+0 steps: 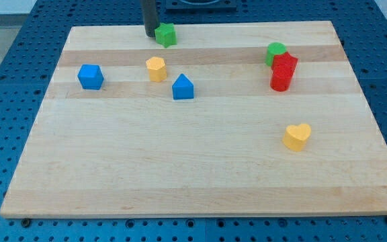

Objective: Push the green star towards the bottom right of the board

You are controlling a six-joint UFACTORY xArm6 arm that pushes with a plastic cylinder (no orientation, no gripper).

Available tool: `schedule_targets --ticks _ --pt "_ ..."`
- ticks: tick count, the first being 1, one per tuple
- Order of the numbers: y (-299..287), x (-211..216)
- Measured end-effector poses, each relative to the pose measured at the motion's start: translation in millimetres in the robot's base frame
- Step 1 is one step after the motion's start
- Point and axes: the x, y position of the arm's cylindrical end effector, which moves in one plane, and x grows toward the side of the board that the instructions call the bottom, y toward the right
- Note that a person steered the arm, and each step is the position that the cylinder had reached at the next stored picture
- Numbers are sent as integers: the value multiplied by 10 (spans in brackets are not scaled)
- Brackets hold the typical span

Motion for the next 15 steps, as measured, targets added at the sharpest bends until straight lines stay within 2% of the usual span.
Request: schedule_targets --ticks 2,5,8,11,15 --pt "237 146" --pt "285 177" --pt "830 177" --pt "662 342" --pt "876 410"
